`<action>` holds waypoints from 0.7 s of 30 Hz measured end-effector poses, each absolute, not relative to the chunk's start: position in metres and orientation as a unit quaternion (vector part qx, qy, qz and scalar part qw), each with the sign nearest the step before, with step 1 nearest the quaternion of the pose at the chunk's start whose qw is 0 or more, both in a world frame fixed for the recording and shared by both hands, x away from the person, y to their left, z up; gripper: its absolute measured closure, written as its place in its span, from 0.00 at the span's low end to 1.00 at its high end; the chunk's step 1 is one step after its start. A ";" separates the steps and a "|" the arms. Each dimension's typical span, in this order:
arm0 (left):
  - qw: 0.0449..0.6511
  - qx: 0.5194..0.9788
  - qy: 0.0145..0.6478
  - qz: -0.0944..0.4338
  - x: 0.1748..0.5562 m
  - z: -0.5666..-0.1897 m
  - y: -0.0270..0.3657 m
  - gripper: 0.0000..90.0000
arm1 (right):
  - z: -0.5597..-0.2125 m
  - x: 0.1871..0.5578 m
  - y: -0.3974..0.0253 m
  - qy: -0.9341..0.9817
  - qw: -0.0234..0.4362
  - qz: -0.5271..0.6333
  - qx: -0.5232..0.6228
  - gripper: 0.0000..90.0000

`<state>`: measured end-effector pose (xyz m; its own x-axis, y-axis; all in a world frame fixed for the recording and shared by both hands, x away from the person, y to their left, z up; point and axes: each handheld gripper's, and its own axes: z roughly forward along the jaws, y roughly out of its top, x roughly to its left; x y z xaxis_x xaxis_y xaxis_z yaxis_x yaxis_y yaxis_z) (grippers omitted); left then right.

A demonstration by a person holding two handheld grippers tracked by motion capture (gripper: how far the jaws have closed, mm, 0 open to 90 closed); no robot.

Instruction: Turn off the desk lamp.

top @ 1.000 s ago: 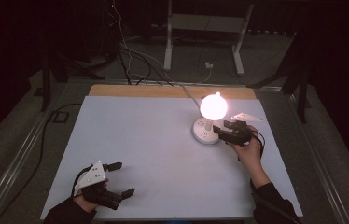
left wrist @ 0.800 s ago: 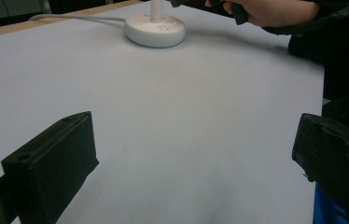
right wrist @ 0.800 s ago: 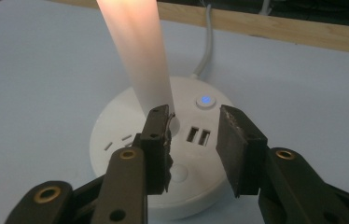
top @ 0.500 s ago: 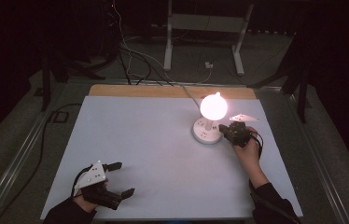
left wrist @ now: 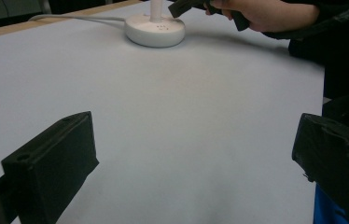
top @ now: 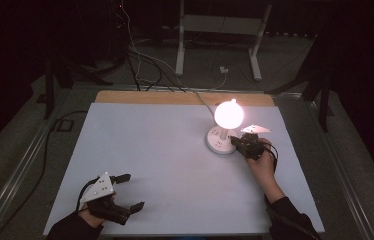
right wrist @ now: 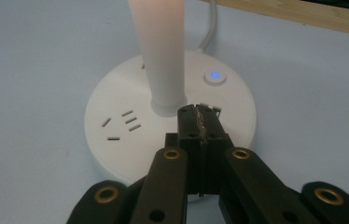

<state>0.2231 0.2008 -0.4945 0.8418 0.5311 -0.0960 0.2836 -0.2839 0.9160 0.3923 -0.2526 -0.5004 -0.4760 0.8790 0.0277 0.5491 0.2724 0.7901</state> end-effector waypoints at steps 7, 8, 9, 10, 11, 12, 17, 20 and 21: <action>0.539 0.795 0.255 0.115 0.223 -0.494 0.200 0.01 | -0.504 0.391 -0.250 0.774 0.219 0.380 0.457 1.00; 0.539 0.794 0.255 0.114 0.223 -0.494 0.200 0.01 | -0.504 0.391 -0.250 0.775 0.221 0.379 0.455 1.00; 0.539 0.795 0.256 0.114 0.223 -0.495 0.200 0.01 | -0.504 0.392 -0.250 0.776 0.222 0.377 0.454 1.00; 0.538 0.795 0.256 0.115 0.223 -0.495 0.200 0.01 | -0.504 0.391 -0.250 0.776 0.223 0.377 0.455 1.00; 0.538 0.795 0.256 0.115 0.223 -0.495 0.200 0.01 | -0.504 0.391 -0.250 0.775 0.223 0.378 0.454 1.00; 0.538 0.795 0.256 0.115 0.223 -0.494 0.200 0.01 | -0.504 0.391 -0.250 0.776 0.224 0.377 0.453 1.00; 0.538 0.795 0.255 0.115 0.223 -0.495 0.200 0.01 | -0.506 0.391 -0.250 0.779 0.228 0.377 0.446 1.00; 0.540 0.794 0.255 0.114 0.223 -0.494 0.200 0.01 | -0.507 0.389 -0.249 0.778 0.239 0.377 0.442 1.00; 0.540 0.794 0.256 0.114 0.223 -0.494 0.200 0.01 | -0.507 0.389 -0.248 0.777 0.239 0.376 0.444 1.00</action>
<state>0.2233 0.2002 -0.4945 0.8435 0.5286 -0.0957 0.2834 -0.2866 0.9152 0.3887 -0.2484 -0.5067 -0.4909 0.8705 -0.0368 0.5111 0.3219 0.7970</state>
